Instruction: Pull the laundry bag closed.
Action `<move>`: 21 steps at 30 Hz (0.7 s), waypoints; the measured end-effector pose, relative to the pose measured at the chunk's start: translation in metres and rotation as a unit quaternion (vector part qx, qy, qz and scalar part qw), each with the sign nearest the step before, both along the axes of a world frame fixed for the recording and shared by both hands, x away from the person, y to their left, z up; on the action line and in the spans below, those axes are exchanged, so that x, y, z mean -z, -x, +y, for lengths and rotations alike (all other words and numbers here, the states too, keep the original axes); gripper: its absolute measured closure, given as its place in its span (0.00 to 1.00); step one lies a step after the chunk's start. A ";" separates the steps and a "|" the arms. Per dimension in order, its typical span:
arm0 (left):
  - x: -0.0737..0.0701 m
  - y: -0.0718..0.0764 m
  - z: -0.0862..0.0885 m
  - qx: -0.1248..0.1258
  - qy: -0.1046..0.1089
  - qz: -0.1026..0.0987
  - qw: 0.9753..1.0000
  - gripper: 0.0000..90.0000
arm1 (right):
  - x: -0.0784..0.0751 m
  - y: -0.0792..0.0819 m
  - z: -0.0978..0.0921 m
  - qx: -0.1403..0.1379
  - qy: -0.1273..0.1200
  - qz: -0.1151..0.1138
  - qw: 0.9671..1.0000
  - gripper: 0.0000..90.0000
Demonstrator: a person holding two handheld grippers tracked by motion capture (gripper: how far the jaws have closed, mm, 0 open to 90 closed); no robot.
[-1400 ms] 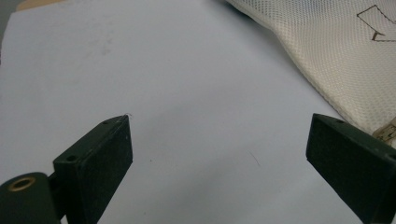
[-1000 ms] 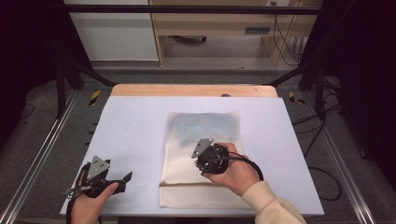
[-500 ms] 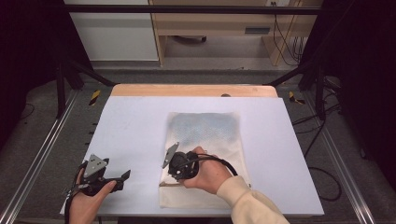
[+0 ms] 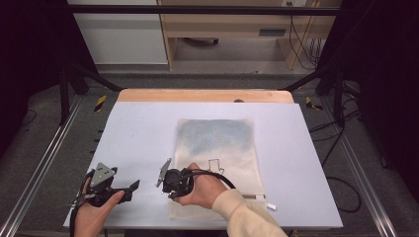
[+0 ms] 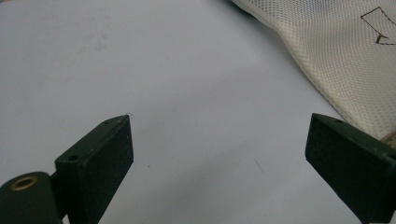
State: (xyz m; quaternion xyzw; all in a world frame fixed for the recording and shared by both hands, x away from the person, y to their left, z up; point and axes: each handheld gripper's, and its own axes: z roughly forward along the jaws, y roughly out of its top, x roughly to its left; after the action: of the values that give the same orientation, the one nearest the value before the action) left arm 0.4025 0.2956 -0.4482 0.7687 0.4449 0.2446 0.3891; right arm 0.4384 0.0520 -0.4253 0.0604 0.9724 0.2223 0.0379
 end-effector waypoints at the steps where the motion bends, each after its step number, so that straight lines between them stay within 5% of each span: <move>1: 0.000 0.000 0.000 0.001 -0.002 0.000 1.000 0.08 | 0.002 0.000 0.001 0.002 0.003 0.002 1.000 0.80; 8: 0.000 0.001 -0.002 0.004 -0.001 0.003 1.000 0.09 | 0.008 -0.007 0.005 0.010 0.007 0.022 1.000 0.80; 14: -0.001 0.003 -0.003 0.010 0.001 0.003 1.000 0.10 | 0.012 -0.009 0.006 0.009 0.017 0.033 0.999 0.91; 21: -0.002 0.013 -0.014 0.043 0.010 0.017 0.999 0.14 | 0.001 -0.007 0.002 0.008 0.003 0.031 0.999 0.91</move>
State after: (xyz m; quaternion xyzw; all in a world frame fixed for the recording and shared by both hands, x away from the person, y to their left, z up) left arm 0.3895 0.2821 -0.4463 0.7872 0.4199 0.2101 0.3997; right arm 0.4453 0.0537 -0.4262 0.0746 0.9733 0.2167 0.0091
